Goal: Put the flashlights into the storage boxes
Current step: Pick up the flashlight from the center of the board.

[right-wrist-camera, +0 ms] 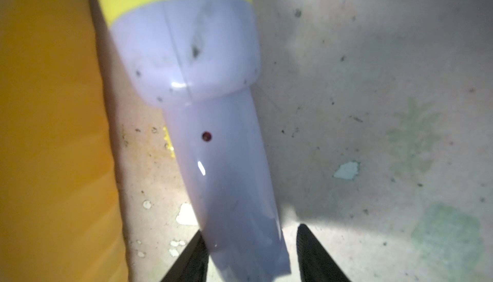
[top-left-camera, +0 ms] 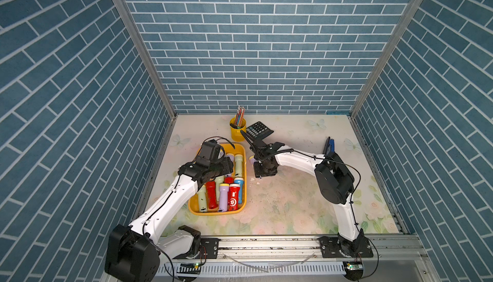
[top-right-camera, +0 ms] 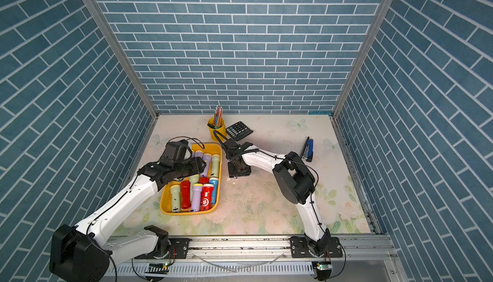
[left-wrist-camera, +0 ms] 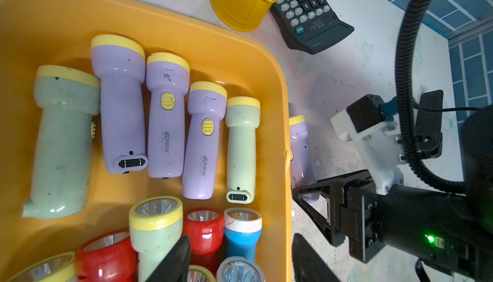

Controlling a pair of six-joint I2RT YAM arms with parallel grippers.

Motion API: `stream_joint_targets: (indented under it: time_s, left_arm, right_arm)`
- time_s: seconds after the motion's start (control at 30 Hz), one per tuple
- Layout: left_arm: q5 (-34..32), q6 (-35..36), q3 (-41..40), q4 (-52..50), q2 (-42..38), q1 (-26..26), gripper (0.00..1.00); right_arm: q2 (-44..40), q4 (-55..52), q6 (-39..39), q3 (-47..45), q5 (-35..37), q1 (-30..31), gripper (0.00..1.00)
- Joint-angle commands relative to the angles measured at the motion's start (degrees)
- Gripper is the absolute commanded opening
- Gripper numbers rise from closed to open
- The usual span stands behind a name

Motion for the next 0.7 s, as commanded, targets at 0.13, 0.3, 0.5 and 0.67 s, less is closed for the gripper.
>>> stream_joint_targets:
  time_s: [0.13, 0.3, 0.5, 0.67]
  left_arm:
    - [-0.3, 0.0, -1.0, -0.7, -1.9, 0.6, 0.61]
    - [1.2, 0.3, -0.8, -0.2, -2.2, 0.6, 0.60]
    - [5.2, 0.6, -2.1, 6.7, -4.4, 0.6, 0.60]
    - [10.1, -1.0, -4.8, 15.4, -6.0, 0.5, 0.60]
  right_arm:
    - [3.3, -5.6, -2.0, 4.2, 1.0, 0.1, 0.45]
    - [0.7, -3.4, -2.6, 1.4, 1.4, 0.0, 0.38]
    - [-9.3, 7.1, -2.1, -8.6, 0.8, -0.1, 0.33]
    - [-19.1, 19.0, -2.7, -18.7, -0.7, -0.4, 0.31]
